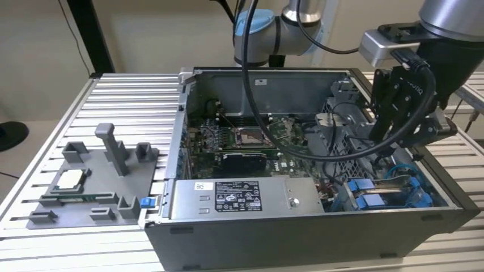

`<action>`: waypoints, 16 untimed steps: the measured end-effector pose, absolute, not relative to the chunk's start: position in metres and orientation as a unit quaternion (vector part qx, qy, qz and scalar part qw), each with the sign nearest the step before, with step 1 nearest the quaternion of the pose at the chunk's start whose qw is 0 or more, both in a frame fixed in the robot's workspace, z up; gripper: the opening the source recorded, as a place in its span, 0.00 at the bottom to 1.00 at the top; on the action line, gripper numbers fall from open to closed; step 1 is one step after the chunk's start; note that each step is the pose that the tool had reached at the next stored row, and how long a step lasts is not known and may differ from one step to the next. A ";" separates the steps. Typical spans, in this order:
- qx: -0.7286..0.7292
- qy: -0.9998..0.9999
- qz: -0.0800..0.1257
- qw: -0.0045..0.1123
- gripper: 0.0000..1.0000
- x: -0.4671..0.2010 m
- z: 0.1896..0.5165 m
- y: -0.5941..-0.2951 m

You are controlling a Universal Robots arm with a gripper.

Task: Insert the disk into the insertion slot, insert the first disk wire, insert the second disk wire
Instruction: 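Insert the first disk wire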

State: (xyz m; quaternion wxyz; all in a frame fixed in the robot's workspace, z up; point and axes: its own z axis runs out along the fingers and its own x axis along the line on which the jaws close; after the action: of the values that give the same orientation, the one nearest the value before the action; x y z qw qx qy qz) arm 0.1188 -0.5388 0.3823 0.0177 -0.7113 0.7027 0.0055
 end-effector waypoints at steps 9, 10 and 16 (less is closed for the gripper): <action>-0.714 0.699 -0.004 0.027 1.00 0.119 0.384 -0.538; -0.716 0.698 -0.007 0.030 1.00 0.119 0.384 -0.538; -0.721 0.691 -0.021 0.044 1.00 0.116 0.384 -0.538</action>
State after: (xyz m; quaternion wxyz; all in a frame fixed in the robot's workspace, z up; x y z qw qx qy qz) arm 0.1156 -0.5378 0.3845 0.0443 -0.7212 0.6909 -0.0215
